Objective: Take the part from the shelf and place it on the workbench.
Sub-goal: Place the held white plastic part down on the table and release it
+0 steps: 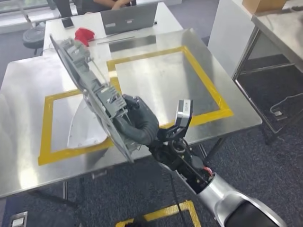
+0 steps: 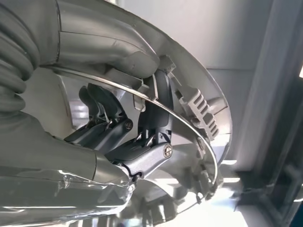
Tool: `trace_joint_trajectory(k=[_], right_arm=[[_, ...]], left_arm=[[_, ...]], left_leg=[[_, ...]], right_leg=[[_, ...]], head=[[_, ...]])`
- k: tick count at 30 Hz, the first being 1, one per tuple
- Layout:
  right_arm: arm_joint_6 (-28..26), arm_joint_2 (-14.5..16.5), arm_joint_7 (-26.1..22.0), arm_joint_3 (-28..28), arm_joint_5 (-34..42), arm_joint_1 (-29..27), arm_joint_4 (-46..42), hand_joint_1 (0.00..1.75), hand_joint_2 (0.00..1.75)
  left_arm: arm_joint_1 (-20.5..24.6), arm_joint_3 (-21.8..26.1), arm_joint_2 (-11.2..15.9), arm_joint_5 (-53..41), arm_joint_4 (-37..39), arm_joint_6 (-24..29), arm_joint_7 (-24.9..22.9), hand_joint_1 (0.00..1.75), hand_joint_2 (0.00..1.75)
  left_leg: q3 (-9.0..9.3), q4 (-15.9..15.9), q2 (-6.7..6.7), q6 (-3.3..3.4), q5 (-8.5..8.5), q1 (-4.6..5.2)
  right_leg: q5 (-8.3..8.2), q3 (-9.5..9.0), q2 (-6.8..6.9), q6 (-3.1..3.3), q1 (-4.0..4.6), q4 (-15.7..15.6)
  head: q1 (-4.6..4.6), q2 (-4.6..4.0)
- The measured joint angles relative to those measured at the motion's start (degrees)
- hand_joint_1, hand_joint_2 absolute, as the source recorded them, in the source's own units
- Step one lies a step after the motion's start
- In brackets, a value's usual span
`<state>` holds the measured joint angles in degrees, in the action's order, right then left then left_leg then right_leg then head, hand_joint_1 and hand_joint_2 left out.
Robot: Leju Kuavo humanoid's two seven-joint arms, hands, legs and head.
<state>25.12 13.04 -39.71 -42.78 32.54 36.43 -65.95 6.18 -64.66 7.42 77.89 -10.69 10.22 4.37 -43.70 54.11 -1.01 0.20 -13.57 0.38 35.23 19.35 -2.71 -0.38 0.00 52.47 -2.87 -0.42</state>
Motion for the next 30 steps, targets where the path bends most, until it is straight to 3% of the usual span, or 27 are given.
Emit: trace_joint_trajectory(k=[2, 3, 5, 7, 8, 9, 12, 13, 14, 18, 20, 22, 23, 24, 25, 27, 29, 30], right_arm=[[0.22, 0.38, 0.07, 0.02, -0.24, 0.33, 0.10, 1.75, 1.75], [0.32, 0.58, 0.03, 0.08, -0.37, 0.60, 0.09, 1.75, 1.75], [0.39, 0.88, -0.05, 0.20, -0.64, 0.83, 0.10, 1.75, 1.75], [0.27, 0.93, -0.11, 0.33, -0.93, 0.53, 0.29, 1.75, 1.75], [0.05, 0.89, -0.11, 0.41, -1.15, 0.17, 0.46, 1.75, 1.75], [-0.37, 0.84, -0.08, 0.50, -1.48, -0.21, 0.69, 1.75, 1.75], [-3.21, 0.76, -0.03, 0.78, -3.66, -0.70, 1.06, 1.75, 1.75], [-4.47, 0.75, -0.05, 0.91, -4.72, -0.69, 1.06, 1.75, 1.75], [-5.45, 0.76, -0.08, 1.04, -5.56, -0.66, 1.05, 1.75, 1.75], [-5.79, 1.03, -0.05, 1.27, -6.38, -0.31, 1.05, 1.75, 1.75], [-5.53, 1.22, -0.08, 1.38, -6.42, -0.13, 1.05, 1.75, 1.75], [-5.38, 1.27, -0.09, 1.49, -6.43, -0.05, 1.10, 1.75, 1.75], [-5.35, 1.27, -0.07, 1.52, -6.46, -0.11, 1.15, 1.75, 1.75], [-5.32, 1.27, -0.04, 1.53, -6.51, -0.16, 1.21, 1.75, 1.75], [-5.29, 1.29, -0.03, 1.53, -6.58, -0.17, 1.26, 1.75, 1.75], [-5.21, 1.41, -0.04, 1.56, -6.68, -0.08, 1.28, 1.75, 1.75], [-5.14, 1.57, -0.05, 1.64, -6.68, 0.12, 1.26, 1.75, 1.75], [-5.13, 1.63, -0.06, 1.67, -6.68, 0.21, 1.25, 1.75, 1.75]], left_arm=[[0.33, -0.01, -0.17, 0.13, -0.04, 0.00, 0.22, 0.00, 1.75], [0.61, -0.01, -0.25, 0.14, -0.07, -0.03, 0.26, 0.00, 1.75], [0.99, 0.02, -0.30, 0.16, -0.09, -0.11, 0.37, 0.00, 1.75], [0.86, 0.03, -0.27, 0.18, -0.09, -0.15, 0.43, 0.00, 1.75], [0.68, 0.03, -0.27, 0.19, -0.09, -0.15, 0.43, 0.00, 1.75], [0.46, 0.03, -0.27, 0.21, -0.09, -0.15, 0.39, 0.00, 1.75], [-0.05, 0.02, -0.35, 0.43, -0.09, -0.15, 0.30, 0.00, 1.75], [-0.11, 0.02, -0.39, 0.55, -0.09, -0.15, 0.27, 0.00, 1.75], [-0.13, 0.03, -0.43, 0.63, -0.09, -0.15, 0.23, 0.00, 1.75], [0.00, 0.03, -0.34, 0.48, -0.10, -0.01, -0.40, 0.00, 1.75], [0.12, 0.02, -0.34, 0.32, -0.11, 0.03, -0.64, 0.00, 1.75], [0.17, 0.01, -0.43, 0.28, -0.11, 0.02, -0.75, 0.00, 1.75], [0.18, 0.01, -0.46, 0.27, -0.11, 0.01, -0.77, 0.00, 1.75], [0.20, 0.01, -0.48, 0.27, -0.10, 0.00, -0.78, 0.00, 1.75], [0.23, 0.01, -0.49, 0.27, -0.10, -0.01, -0.78, 0.00, 1.75], [0.39, 0.01, -0.47, 0.23, -0.10, 0.01, -0.69, 0.00, 1.75], [0.65, 0.01, -0.51, 0.21, -0.11, 0.03, -0.51, 0.00, 1.75], [0.76, 0.01, -0.61, 0.26, -0.11, 0.03, -0.44, 0.00, 1.75]], left_leg=[[0.30, 1.51, -0.11, 0.03, -1.31, -0.23], [0.59, 1.72, -0.10, 0.32, -2.09, -0.35], [1.69, 1.69, -0.12, 0.96, -3.41, -0.54], [3.20, 1.60, -0.12, 1.24, -4.75, -0.53], [4.07, 1.58, -0.14, 1.24, -5.44, -0.53], [4.95, 1.57, -0.19, 1.21, -6.09, -0.53], [6.99, 1.60, -0.40, 0.87, -7.55, -0.43], [7.27, 1.63, -0.48, 0.71, -7.75, -0.37], [7.39, 1.65, -0.54, 0.56, -7.83, -0.34], [7.07, 2.33, -0.34, -0.39, -8.68, -0.22], [4.95, 7.36, 0.13, -1.18, -11.71, -0.46], [1.58, 15.23, 0.43, -1.82, -15.02, -0.84], [0.57, 17.61, 0.50, -2.00, -15.62, -1.01], [0.64, 17.77, 0.55, -2.11, -15.16, -1.16], [1.95, 15.42, 0.58, -2.16, -13.71, -1.30], [6.50, 7.09, 0.62, -2.19, -10.45, -1.49], [9.03, 1.96, 0.50, -1.86, -9.38, -1.45], [9.21, 1.43, 0.42, -1.75, -9.63, -1.42]], right_leg=[[1.76, -1.32, 0.11, -0.33, 0.04, -0.44], [2.68, -1.09, 0.58, -0.60, 0.04, 0.81], [5.75, 2.46, 1.68, -1.12, 0.00, 7.77], [8.35, 8.27, 2.00, -1.23, 0.03, 16.54], [7.94, 10.50, 2.02, -1.21, 0.02, 18.73], [5.99, 11.86, 2.02, -1.16, 0.02, 18.64], [-4.69, 12.38, 2.02, -0.73, 0.15, 8.88], [-7.07, 12.23, 2.03, -0.54, 0.22, 6.11], [-8.19, 12.16, 2.02, -0.39, 0.32, 4.69], [-8.50, 11.01, 1.99, 0.28, -0.07, 2.88], [-8.74, 10.29, 2.02, 0.76, -0.43, 2.07], [-8.83, 10.31, 2.15, 0.91, -0.45, 2.05], [-8.82, 10.31, 2.21, 0.91, -0.46, 2.10], [-8.79, 10.32, 2.24, 0.89, -0.47, 2.17], [-8.71, 10.32, 2.21, 0.83, -0.51, 2.26], [-8.45, 10.36, 2.11, 0.51, -0.49, 2.48], [-8.19, 10.63, 2.03, 0.06, -0.23, 2.74], [-8.00, 10.76, 2.02, 0.30, -0.04, 2.80]], head=[[0.02, 0.00], [0.07, 0.00], [0.13, 0.00], [0.17, 0.00], [0.16, 0.00], [0.16, 0.00], [0.12, 0.00], [0.13, 0.00], [0.12, 0.00], [0.15, 0.00], [0.05, 0.00], [0.01, 0.00], [0.00, 0.00], [0.00, 0.00], [0.00, 0.00], [-0.01, 0.00], [0.05, 0.00], [0.09, 0.00]])
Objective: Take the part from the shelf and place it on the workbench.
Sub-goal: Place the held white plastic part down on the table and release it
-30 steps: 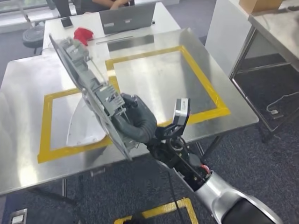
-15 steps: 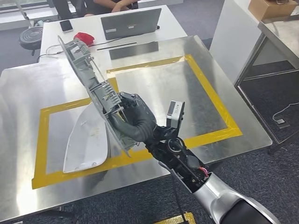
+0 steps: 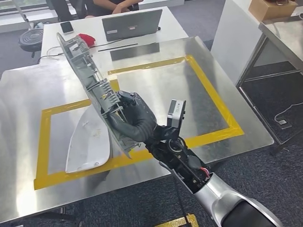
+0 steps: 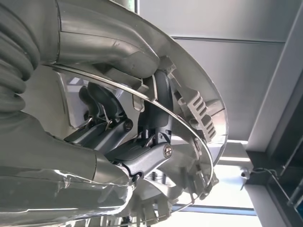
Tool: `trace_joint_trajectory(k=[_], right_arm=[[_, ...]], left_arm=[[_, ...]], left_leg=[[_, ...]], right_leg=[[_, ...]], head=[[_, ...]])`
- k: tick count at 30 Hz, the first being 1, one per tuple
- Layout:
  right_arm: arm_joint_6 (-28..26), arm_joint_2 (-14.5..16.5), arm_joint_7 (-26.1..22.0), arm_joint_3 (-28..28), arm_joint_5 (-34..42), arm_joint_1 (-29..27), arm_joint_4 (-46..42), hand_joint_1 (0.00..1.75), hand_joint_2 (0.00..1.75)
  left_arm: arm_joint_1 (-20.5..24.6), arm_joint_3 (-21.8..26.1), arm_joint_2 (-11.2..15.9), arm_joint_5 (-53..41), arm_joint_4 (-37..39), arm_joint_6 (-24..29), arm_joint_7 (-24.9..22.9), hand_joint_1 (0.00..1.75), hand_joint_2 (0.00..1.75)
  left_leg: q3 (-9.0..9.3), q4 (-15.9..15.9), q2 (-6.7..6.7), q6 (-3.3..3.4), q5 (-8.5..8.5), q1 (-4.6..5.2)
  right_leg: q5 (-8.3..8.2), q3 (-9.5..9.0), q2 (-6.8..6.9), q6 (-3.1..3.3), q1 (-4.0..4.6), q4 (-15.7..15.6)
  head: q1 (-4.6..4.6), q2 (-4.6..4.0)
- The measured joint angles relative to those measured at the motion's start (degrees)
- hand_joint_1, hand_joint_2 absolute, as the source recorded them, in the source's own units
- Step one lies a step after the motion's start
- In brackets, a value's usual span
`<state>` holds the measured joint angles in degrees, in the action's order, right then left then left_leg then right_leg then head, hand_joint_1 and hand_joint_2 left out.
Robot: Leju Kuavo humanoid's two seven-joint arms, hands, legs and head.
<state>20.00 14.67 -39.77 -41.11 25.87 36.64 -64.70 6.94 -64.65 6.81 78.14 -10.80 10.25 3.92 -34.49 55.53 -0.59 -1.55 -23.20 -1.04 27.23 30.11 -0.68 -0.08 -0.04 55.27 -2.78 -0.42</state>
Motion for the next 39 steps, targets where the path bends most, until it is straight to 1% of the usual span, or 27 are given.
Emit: trace_joint_trajectory(k=[1, 3, 4, 6, 8, 9, 12, 13, 14, 16, 22, 24, 29, 32, 34, 39], right_arm=[[-0.04, 0.02, 0.00, 0.03, 0.00, 0.06, -0.01, 1.75, 1.75], [-0.76, 0.04, 0.02, 0.02, -0.42, 0.15, 0.00, 1.75, 1.75], [-1.67, 0.05, 0.11, -0.02, -1.13, 0.27, 0.03, 1.75, 1.75], [-4.71, 0.07, 0.68, -0.23, -3.49, 0.68, 0.20, 1.75, 1.75], [-9.68, 0.08, 2.02, -0.62, -7.22, 1.31, 0.58, 1.75, 1.75], [-12.54, 0.10, 2.77, -0.83, -9.35, 1.67, 0.88, 1.75, 1.75], [-21.70, 0.27, 4.71, -1.49, -16.17, 2.91, 2.41, 1.75, 1.75], [-24.74, 0.37, 5.27, -1.69, -18.28, 3.31, 3.07, 1.75, 1.75], [-27.33, 0.47, 5.74, -1.86, -19.99, 3.67, 3.74, 1.75, 1.75], [-29.90, 0.64, 6.23, -2.06, -21.57, 4.27, 4.88, 1.75, 1.75], [-30.73, 1.16, 6.45, -2.57, -22.19, 5.33, 7.30, 1.75, 1.75], [-32.18, 1.35, 7.14, -2.94, -23.35, 5.59, 7.99, 1.75, 1.75], [-43.49, 1.96, 11.71, -3.88, -31.65, 8.04, 11.14, 1.75, 1.75], [-48.92, 2.19, 15.55, -4.23, -37.95, 9.96, 12.77, 1.75, 1.75], [-51.30, 2.31, 19.13, -4.61, -42.84, 10.95, 13.89, 1.75, 1.75], [-52.60, 3.33, 29.93, -7.34, -56.48, 12.13, 19.25, 1.75, 1.75]], left_arm=[[0.04, 0.00, -0.08, 0.06, 0.00, 0.00, 0.04, 0.00, 1.75], [0.01, 0.00, -0.21, 0.26, 0.00, 0.00, 0.06, 0.00, 1.75], [-0.01, 0.00, -0.21, 0.36, 0.00, 0.00, 0.07, 0.00, 1.75], [-0.02, 0.00, -0.21, 0.57, 0.00, 0.00, 0.15, 0.00, 1.75], [-0.01, 0.00, -0.22, 0.77, 0.00, 0.00, 0.27, 0.00, 1.75], [-0.01, 0.00, -0.22, 0.84, 0.00, -0.01, 0.36, 0.00, 1.75], [0.00, 0.00, -0.23, 0.89, 0.00, -0.04, 0.57, 0.00, 1.75], [0.00, 0.00, -0.23, 0.89, 0.00, -0.05, 0.62, 0.00, 1.75], [0.00, 0.00, -0.23, 0.89, 0.00, -0.05, 0.65, 0.00, 1.75], [-0.02, 0.00, -0.23, 0.89, 0.00, -0.06, 0.67, 0.00, 1.75], [0.00, 0.00, -0.23, 0.90, 0.00, -0.06, 0.67, 0.00, 1.75], [-0.01, 0.00, -0.25, 0.93, 0.00, -0.06, 0.70, 0.00, 1.75], [-0.03, 0.00, -0.25, 1.53, 0.00, -0.10, 1.16, 0.00, 1.75], [-0.06, 0.01, -0.25, 1.96, 0.00, -0.10, 1.36, 0.00, 1.75], [-0.06, 0.02, -0.25, 2.11, 0.00, -0.08, 1.42, 0.00, 1.75], [-0.03, 0.02, -0.25, 1.96, 0.00, -0.16, 1.48, 0.00, 1.75]], left_leg=[[-0.03, -0.14, -0.06, 0.11, 0.11, -0.01], [0.05, -0.19, -0.09, 0.07, 0.11, 0.04], [0.07, -0.20, -0.11, 0.16, 0.13, 0.14], [0.06, -0.19, -0.13, 0.44, 0.15, 0.30], [0.05, -0.19, -0.15, 0.68, 0.19, 0.35], [0.03, -0.19, -0.15, 0.76, 0.21, 0.35], [-0.09, -0.17, -0.16, 1.01, 0.30, 0.36], [-0.12, -0.17, -0.16, 1.07, 0.34, 0.36], [-0.12, -0.17, -0.15, 1.11, 0.37, 0.36], [-0.12, -0.17, -0.14, 1.15, 0.40, 0.36], [-0.09, -0.24, -0.11, 1.14, 0.49, 0.30], [-0.08, -0.34, -0.12, 1.06, 0.55, 0.28], [-0.06, -0.60, -0.15, 0.89, 0.72, 0.28], [-0.02, -0.68, -0.14, 0.85, 0.75, 0.28], [0.02, -0.73, -0.14, 0.85, 0.75, 0.28], [0.08, -0.86, -0.14, 0.82, 0.78, 0.28]], right_leg=[[0.12, 0.05, 0.01, 0.57, 0.11, 0.08], [0.17, 0.01, 0.06, 1.86, 0.21, 0.06], [0.02, -0.03, 0.09, 2.07, 0.18, 0.00], [-0.17, -0.15, 0.09, 1.82, 0.08, -0.26], [-0.35, -0.29, 0.10, 1.39, 0.04, -0.57], [-0.43, -0.36, 0.10, 1.04, 0.04, -0.71], [-0.66, -0.46, 0.11, -0.28, -0.03, -1.02], [-0.72, -0.45, 0.11, -0.57, -0.05, -1.06], [-0.76, -0.44, 0.11, -0.70, -0.06, -1.08], [-0.83, -0.43, 0.11, -0.89, -0.06, -1.08], [-0.89, -0.37, 0.06, -0.97, 0.02, -1.07], [-0.89, -0.34, 0.08, -0.96, 0.04, -1.07], [-0.91, -0.25, 0.10, -0.93, 0.03, -1.07], [-0.93, -0.22, 0.08, -0.91, 0.03, -1.07], [-0.93, -0.24, 0.08, -0.90, 0.03, -1.07], [-0.93, -0.22, 0.07, -0.90, 0.03, -1.07]], head=[[0.07, 0.00], [0.13, 0.00], [0.13, 0.00], [0.13, 0.00], [0.12, 0.00], [0.13, 0.00], [0.12, 0.00], [0.12, 0.00], [0.12, 0.00], [0.12, 0.00], [0.11, 0.00], [0.11, 0.00], [0.11, 0.00], [0.11, 0.00], [0.11, 0.00], [0.11, 0.00]])
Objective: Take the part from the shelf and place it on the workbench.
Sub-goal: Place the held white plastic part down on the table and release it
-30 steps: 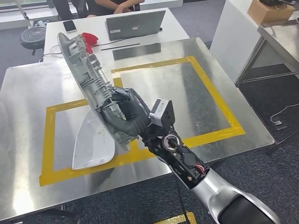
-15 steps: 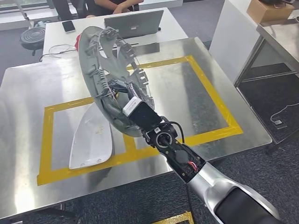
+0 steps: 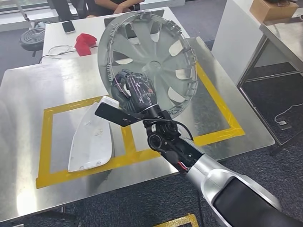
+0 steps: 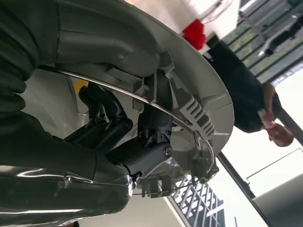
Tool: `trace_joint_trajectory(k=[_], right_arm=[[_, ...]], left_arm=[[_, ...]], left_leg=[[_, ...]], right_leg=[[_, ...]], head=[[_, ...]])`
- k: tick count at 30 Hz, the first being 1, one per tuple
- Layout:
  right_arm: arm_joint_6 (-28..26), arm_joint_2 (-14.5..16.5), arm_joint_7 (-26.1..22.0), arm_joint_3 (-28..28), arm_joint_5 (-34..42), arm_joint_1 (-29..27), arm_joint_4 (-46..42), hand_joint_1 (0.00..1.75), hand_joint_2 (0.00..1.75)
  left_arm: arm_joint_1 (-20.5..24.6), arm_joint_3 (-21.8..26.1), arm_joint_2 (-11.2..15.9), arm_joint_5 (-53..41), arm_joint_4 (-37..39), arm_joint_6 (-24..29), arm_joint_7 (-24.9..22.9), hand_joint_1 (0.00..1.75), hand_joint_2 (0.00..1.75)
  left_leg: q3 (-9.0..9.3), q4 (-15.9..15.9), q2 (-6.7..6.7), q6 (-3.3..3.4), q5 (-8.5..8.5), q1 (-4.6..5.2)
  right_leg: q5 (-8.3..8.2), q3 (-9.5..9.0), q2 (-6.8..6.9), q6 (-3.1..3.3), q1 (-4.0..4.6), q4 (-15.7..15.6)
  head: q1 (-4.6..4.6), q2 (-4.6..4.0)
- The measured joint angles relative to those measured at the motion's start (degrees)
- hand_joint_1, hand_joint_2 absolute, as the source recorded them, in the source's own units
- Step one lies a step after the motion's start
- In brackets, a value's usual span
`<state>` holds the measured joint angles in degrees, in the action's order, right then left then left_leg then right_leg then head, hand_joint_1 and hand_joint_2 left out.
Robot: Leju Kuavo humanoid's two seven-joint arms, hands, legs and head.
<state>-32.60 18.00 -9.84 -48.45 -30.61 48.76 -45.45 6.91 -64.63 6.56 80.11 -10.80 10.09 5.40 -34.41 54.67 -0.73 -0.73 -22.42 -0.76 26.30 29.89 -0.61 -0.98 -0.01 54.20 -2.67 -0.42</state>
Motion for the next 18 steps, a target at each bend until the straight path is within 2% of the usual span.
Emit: trace_joint_trajectory(k=[7, 18], right_arm=[[0.56, 0.86, 10.54, -5.69, -9.31, -0.12, 7.05, 1.75, 1.75], [4.73, 1.19, 18.06, -13.69, -15.27, -0.43, 16.49, 1.75, 1.75]], left_arm=[[0.00, 0.00, -0.02, -0.07, 0.00, -0.21, 0.19, 0.00, 1.75], [-0.11, 0.00, -0.14, 0.08, 0.00, -0.48, 0.08, 0.00, 1.75]], left_leg=[[0.02, -0.09, 0.00, -0.03, 0.02, 0.00], [0.02, -0.10, 0.01, -0.04, 0.03, 0.00]], right_leg=[[0.00, 0.03, 0.01, 0.00, 0.00, 0.00], [0.00, 0.07, -0.04, 0.01, 0.00, 0.00]], head=[[0.00, 0.00], [0.00, 0.00]])
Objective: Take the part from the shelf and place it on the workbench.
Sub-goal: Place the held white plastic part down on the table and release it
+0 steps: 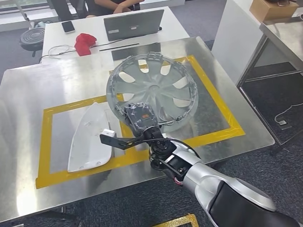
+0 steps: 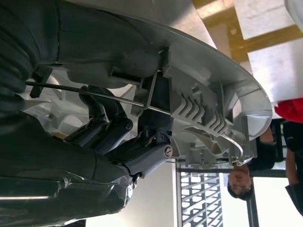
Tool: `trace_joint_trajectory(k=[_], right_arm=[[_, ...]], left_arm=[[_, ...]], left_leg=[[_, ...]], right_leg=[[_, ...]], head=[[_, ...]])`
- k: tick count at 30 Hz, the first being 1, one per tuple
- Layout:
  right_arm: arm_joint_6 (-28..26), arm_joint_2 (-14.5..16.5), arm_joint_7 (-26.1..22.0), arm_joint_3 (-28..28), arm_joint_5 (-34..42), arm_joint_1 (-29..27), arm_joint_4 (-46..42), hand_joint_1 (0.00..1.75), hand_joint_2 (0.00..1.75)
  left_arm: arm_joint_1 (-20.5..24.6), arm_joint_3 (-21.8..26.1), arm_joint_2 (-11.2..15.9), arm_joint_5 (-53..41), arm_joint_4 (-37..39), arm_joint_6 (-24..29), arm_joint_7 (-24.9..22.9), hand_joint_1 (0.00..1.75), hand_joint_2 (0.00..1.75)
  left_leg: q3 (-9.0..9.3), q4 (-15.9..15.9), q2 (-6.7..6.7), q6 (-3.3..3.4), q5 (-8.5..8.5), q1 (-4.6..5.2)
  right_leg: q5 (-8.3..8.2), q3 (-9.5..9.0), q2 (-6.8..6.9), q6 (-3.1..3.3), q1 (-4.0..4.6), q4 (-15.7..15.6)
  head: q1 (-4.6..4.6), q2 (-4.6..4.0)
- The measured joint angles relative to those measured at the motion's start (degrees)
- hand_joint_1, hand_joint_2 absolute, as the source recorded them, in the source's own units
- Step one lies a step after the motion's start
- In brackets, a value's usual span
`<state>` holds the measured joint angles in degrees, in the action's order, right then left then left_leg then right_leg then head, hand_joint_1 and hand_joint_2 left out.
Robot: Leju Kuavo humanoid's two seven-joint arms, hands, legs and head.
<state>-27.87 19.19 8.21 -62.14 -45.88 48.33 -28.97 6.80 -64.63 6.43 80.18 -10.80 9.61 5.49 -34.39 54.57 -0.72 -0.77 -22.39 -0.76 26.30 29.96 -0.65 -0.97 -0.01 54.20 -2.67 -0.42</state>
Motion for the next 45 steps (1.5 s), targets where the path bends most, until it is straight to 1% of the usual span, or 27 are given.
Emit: trace_joint_trajectory(k=[5, 17, 23, 26, 29, 30, 33, 45], right_arm=[[1.33, 0.00, 3.07, -1.93, -1.92, -0.11, 3.06, 1.75, 1.75], [1.46, 0.00, 4.25, -4.28, -2.42, -0.05, 6.85, 1.75, 1.75], [1.57, -0.25, 9.45, -4.54, -3.25, -0.03, 8.18, 1.75, 1.75], [2.20, -0.92, 10.58, -4.09, -2.97, -0.05, 8.85, 1.75, 1.75], [2.56, -1.64, 10.14, -3.51, -2.45, -0.16, 9.48, 0.44, 0.44], [2.55, -1.80, 10.00, -3.38, -2.41, -0.18, 9.65, 0.00, 0.00], [2.49, -2.01, 9.92, -3.01, -2.62, -0.05, 9.91, 0.00, 0.00], [1.91, -2.30, 9.34, -1.15, -4.35, 0.28, 10.23, 0.00, 0.00]], left_arm=[[-0.06, -0.01, 0.00, -0.21, 0.00, -0.07, 0.25, 0.00, 1.75], [-0.08, -0.01, -0.02, -0.36, 0.00, -0.08, 0.31, 0.00, 1.75], [-0.09, 0.00, -0.04, -0.53, 0.00, -0.38, 0.31, 0.00, 1.75], [-0.11, -0.02, -0.04, -1.03, 0.00, -0.89, 0.61, 0.00, 1.75], [-0.12, -0.03, -0.04, -1.74, 0.00, -1.28, 1.18, 0.00, 1.75], [-0.12, -0.03, -0.04, -1.98, 0.00, -1.32, 1.26, 0.00, 1.31], [-0.11, -0.07, -0.03, -2.50, 0.00, -1.37, 1.43, 0.00, 0.00], [-0.11, -0.07, 0.00, -1.36, 0.00, -1.31, 1.73, 0.00, 0.00]], left_leg=[[0.00, 0.00, 0.01, -0.01, 0.01, 0.00], [0.02, -0.01, 0.02, -0.05, 0.04, 0.00], [0.04, -0.01, 0.03, -0.05, 0.04, 0.00], [0.04, -0.01, 0.03, -0.05, 0.04, 0.00], [0.05, -0.01, 0.05, -0.05, 0.04, 0.00], [0.06, -0.01, 0.06, -0.05, 0.04, 0.00], [0.12, -0.02, 0.08, -0.05, 0.04, 0.00], [0.23, -0.08, 0.08, -0.13, 0.10, -0.01]], right_leg=[[0.00, 0.02, 0.01, 0.00, -0.01, 0.00], [-0.01, 0.02, -0.02, 0.01, -0.01, 0.00], [-0.01, 0.03, -0.02, 0.01, -0.01, 0.00], [-0.02, 0.02, -0.03, 0.01, -0.01, 0.00], [-0.05, 0.02, -0.06, 0.04, -0.01, 0.00], [-0.05, 0.02, -0.07, 0.05, -0.01, 0.00], [-0.06, -0.02, -0.10, 0.06, -0.01, -0.01], [-0.07, -0.10, -0.09, 0.08, 0.00, 0.00]], head=[[0.00, 0.00], [0.00, 0.00], [0.00, 0.00], [0.00, 0.00], [0.00, 0.00], [0.00, 0.00], [0.00, 0.00], [0.00, 0.00]])
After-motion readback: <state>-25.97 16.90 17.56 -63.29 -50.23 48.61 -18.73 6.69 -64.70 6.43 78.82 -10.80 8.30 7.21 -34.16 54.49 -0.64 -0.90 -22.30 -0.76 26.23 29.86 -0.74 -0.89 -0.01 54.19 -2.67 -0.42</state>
